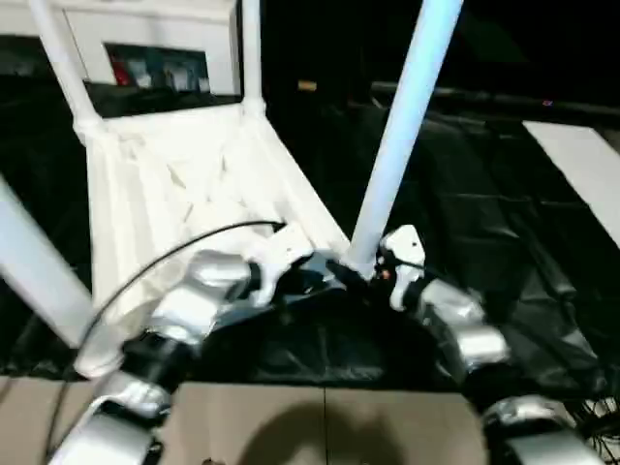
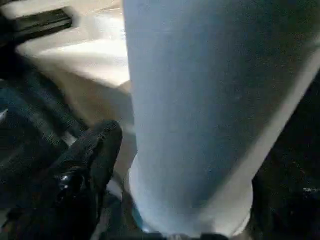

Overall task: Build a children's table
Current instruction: Rotate leg to tighten

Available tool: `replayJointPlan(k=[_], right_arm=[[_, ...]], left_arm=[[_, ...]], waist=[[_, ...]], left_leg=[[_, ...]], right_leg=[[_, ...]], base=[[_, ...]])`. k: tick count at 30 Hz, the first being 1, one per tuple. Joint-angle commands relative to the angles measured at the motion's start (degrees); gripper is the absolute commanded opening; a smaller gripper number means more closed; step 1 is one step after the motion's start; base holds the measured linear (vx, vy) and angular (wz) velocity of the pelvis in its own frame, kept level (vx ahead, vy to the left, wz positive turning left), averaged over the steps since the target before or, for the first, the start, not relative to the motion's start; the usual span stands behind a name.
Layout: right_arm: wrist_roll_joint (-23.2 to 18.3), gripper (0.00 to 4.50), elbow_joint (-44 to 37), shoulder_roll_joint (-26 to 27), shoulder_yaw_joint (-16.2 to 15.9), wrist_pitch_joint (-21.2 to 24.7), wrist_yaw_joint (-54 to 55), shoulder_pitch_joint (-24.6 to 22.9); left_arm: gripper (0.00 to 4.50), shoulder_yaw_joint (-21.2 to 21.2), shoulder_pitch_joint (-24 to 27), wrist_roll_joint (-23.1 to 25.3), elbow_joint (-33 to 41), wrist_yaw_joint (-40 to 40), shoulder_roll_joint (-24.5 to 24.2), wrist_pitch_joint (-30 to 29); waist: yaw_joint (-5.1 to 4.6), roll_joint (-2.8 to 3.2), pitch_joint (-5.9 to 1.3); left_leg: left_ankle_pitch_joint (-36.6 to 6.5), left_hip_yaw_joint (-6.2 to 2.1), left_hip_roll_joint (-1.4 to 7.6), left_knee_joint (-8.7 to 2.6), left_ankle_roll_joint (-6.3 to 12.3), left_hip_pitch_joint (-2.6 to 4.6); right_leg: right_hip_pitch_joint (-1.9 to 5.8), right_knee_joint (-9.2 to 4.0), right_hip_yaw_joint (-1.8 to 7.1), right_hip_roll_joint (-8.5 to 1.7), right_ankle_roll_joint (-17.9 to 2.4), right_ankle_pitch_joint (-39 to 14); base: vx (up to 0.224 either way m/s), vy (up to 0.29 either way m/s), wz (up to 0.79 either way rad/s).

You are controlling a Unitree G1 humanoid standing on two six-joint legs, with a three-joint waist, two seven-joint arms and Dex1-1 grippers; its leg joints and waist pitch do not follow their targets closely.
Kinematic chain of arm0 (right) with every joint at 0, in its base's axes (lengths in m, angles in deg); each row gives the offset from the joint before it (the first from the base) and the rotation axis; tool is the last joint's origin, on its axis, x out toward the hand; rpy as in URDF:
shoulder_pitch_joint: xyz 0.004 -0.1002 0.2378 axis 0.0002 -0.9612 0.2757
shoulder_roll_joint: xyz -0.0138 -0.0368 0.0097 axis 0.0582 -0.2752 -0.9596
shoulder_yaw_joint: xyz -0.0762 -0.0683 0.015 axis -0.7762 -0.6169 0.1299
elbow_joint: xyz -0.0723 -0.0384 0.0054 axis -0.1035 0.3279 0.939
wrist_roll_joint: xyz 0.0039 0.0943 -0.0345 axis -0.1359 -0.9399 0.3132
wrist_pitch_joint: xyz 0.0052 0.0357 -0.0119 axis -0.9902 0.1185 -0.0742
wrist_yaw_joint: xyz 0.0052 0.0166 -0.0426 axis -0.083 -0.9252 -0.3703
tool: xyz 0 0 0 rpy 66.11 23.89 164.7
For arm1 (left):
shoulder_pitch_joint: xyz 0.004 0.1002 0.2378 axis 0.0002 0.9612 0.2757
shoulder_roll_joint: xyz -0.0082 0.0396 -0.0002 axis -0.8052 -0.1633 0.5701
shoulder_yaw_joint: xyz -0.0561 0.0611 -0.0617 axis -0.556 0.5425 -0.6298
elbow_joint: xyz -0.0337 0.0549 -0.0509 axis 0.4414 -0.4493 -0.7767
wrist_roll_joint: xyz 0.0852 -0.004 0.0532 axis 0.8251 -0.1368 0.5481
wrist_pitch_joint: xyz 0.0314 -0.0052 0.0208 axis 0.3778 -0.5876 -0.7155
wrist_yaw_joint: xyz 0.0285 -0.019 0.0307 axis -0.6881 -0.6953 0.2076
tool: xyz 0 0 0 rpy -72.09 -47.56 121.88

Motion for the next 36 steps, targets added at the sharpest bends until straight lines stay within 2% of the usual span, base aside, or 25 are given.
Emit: replayJointPlan(k=[1,3,4,8,10,15,21,27,29,30,31,32,33,34,36], right_arm=[[0.2,3.84,-2.2,-2.6,-3.4,1.0,-9.7,-0.4],[0.6,3.84,-2.3,-3.5,-4.1,1.0,-11.9,-0.4],[0.8,3.67,-2.2,-4.3,-4.9,1.3,-14.3,-0.2],[0.9,3.46,-1.5,-5.5,-5.8,1.7,-18.3,0.8],[0.8,3.30,-1.4,-5.5,-5.8,1.8,-18.6,1.0],[0.2,2.86,-1.1,-5.4,-6.7,2.3,-20.8,2.1],[0.1,2.71,-1.2,-5.1,-7.1,2.7,-22.4,2.1],[-0.8,2.70,-2.5,-4.2,-5.7,4.4,-19.2,-0.3],[-0.8,2.70,-2.4,-4.1,-5.6,4.5,-18.5,-0.4],[-0.2,2.70,-1.9,-2.8,-4.2,4.6,-12.5,-1.4],[0.5,2.69,-1.0,-0.9,-2.7,4.1,-5.4,-2.2],[0.8,2.69,-0.3,0.9,-1.5,3.7,0.1,-2.7],[0.8,2.69,-0.3,0.9,-1.5,3.7,0.1,-2.7],[0.8,2.69,0.3,2.6,-0.4,3.6,4.5,-2.9],[0.5,2.69,1.2,6.2,1.4,3.6,12.4,-3.0]], left_arm=[[0.00,1.6,2.0,-1.9,0.0,-6.6,-1.8,1.5],[0.00,1.7,2.1,-2.2,0.2,-8.0,-2.6,1.9],[0.00,1.8,2.2,-2.4,0.4,-9.5,-3.6,2.3],[0.00,2.7,2.2,-2.1,0.5,-12.7,-6.4,3.3],[0.00,3.0,2.1,-1.9,0.3,-13.1,-6.8,3.4],[0.00,4.8,1.5,-0.6,-0.3,-15.4,-9.2,3.4],[0.00,4.9,1.0,-0.5,-1.1,-16.0,-9.1,3.8],[0.00,4.0,0.6,0.0,-2.3,-10.4,-6.9,2.8],[0.00,3.9,0.6,0.0,-2.3,-9.9,-6.6,2.6],[0.00,3.4,0.6,0.4,-2.1,-5.8,-4.1,0.8],[0.00,3.0,0.6,0.7,-1.9,-1.7,-1.0,-1.0],[0.00,3.0,0.6,1.2,-2.0,1.6,1.5,-2.0],[0.00,3.0,0.6,1.2,-2.0,1.6,1.5,-2.0],[0.00,3.1,0.5,1.5,-2.1,4.0,3.6,-2.8],[0.00,3.6,0.3,2.0,-3.0,7.6,7.3,-4.0]], waist=[[0.31,-0.15,-3.34],[0.36,-0.11,-3.20],[0.37,0.00,-3.07],[0.30,0.19,-2.73],[0.30,0.25,-2.59],[0.39,0.19,-2.65],[0.61,0.12,-2.89],[1.00,0.23,-2.72],[1.13,0.27,-2.51],[1.10,0.10,-2.31],[1.09,0.14,-1.98],[1.06,0.19,-1.86],[0.99,0.16,-1.69],[0.65,-0.11,-1.41],[0.13,-0.04,-1.67]], left_leg=[[1.5,0.90,-0.18,-2.04,9.26,0.24],[0.1,0.90,-0.04,-2.14,9.52,0.21],[-1.8,0.90,0.17,-2.28,9.12,0.38],[-6.8,0.76,0.51,-2.81,5.96,0.70],[-8.5,0.76,0.58,-2.97,4.70,0.85],[-7.9,0.75,0.50,-2.93,3.73,0.82],[-4.8,0.81,0.33,-2.61,4.78,0.71],[-7.2,0.87,0.45,-2.73,3.87,0.86],[-9.7,0.78,0.51,-2.94,2.81,0.93],[-11.4,0.79,0.54,-3.08,1.99,0.94],[-14.5,0.71,0.65,-3.41,0.52,1.22],[-15.5,0.73,0.65,-3.50,0.02,1.31],[-16.5,0.66,0.64,-3.63,-0.56,1.31],[-20.9,0.21,0.30,-3.92,-1.77,1.29],[-21.6,-0.33,0.12,-4.13,-2.20,0.88]], right_leg=[[3.37,-1.85,1.68,-1.82,-17.6,17.8],[3.37,-1.98,1.65,-2.03,-17.8,15.7],[3.23,-2.22,1.64,-2.13,-17.7,12.5],[2.88,-2.76,1.63,-2.22,-17.0,3.5],[2.73,-2.94,1.68,-2.25,-16.7,1.3],[2.75,-2.84,1.73,-2.30,-16.1,1.2],[2.99,-2.31,1.70,-2.18,-17.0,6.3],[2.81,-2.61,1.77,-2.28,-16.7,3.2],[2.64,-2.97,1.77,-2.35,-16.0,-0.7],[2.50,-3.28,1.86,-2.38,-15.4,-3.6],[2.12,-3.87,1.92,-2.48,-14.1,-8.9],[2.00,-4.11,1.99,-2.54,-13.6,-10.8],[1.90,-4.34,1.99,-2.57,-12.9,-13.2],[1.76,-5.23,1.69,-2.75,-9.6,-23.4],[2.01,-5.56,1.49,-2.86,-7.2,-27.0]], base=[[0.000,0.000,0.00],[0.000,0.000,0.00],[0.000,0.000,0.00],[0.000,0.000,0.00],[0.000,0.000,0.00],[0.000,0.000,0.00],[0.000,0.000,0.00],[0.000,0.000,0.00],[0.000,0.000,0.00],[0.000,0.000,0.00],[0.000,0.000,0.00],[0.000,0.000,0.00],[0.000,0.000,0.00],[0.000,0.000,0.00],[0.000,0.000,0.00]])
